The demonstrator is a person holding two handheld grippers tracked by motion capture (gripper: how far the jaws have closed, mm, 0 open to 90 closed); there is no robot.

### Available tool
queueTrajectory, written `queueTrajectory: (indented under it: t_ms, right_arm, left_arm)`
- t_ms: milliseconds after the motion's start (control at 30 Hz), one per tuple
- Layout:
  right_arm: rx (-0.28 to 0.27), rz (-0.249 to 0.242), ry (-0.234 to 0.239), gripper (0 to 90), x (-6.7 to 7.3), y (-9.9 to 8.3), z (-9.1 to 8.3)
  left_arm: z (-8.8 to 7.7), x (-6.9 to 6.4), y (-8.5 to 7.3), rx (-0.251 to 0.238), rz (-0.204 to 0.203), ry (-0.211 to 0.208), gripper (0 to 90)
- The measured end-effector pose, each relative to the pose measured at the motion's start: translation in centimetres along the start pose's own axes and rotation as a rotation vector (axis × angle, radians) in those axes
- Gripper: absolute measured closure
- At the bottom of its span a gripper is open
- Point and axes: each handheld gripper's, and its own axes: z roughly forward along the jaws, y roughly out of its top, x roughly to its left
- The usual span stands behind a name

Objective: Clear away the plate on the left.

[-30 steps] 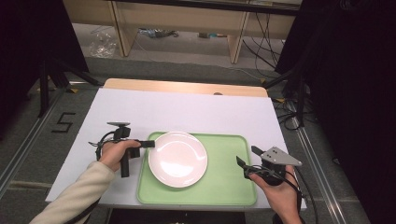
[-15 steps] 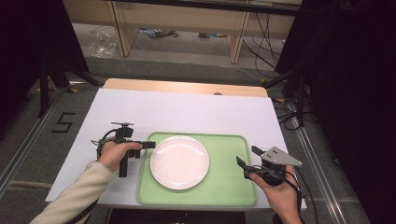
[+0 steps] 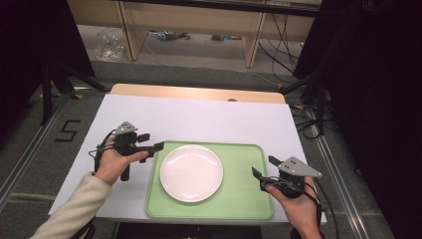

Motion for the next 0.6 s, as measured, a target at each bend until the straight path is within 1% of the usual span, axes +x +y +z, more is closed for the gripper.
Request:
queueTrajectory:
  t_ms: [33,100,200,233,400,433,500,533,600]
  right_arm:
    - [0.002,0.0,0.001,31.1,0.0,0.0,0.0]
    - [0.001,0.0,0.0,31.0,0.0,0.0,0.0]
    - [-0.005,0.0,-0.001,30.6,0.0,0.0,0.0]
    - [0.001,0.0,0.002,30.4,0.0,0.0,0.0]
    - [-0.001,0.001,0.003,30.1,0.0,0.0,0.0]
    - [-0.005,0.002,0.002,30.0,0.0,0.0,0.0]
    - [-0.007,0.001,0.001,30.0,0.0,0.0,0.0]
    - [-0.006,0.002,0.002,30.0,0.0,0.0,0.0]
    - [0.0,0.002,0.003,29.8,0.0,0.0,-0.1]
  left_arm:
    - [-0.2,0.1,0.0,0.0,0.011,-0.004,24.3]
    - [-0.5,0.0,0.0,-0.003,0.002,-0.011,23.1]
    - [-1.0,0.0,-0.1,-0.013,0.043,-0.026,20.4]
    - [-1.2,-0.1,-0.1,-0.023,0.061,-0.036,19.0]
    - [-2.4,-0.2,-0.2,-0.075,0.1,-0.042,16.9]
    - [-2.6,-0.2,-0.3,-0.08,0.103,-0.042,16.8]
    - [-3.0,-0.1,-0.5,-0.095,0.092,-0.037,16.4]
    - [-3.3,0.1,-0.7,-0.098,0.116,-0.037,16.4]
    - [-3.7,0.2,-1.1,-0.102,0.108,-0.031,16.2]
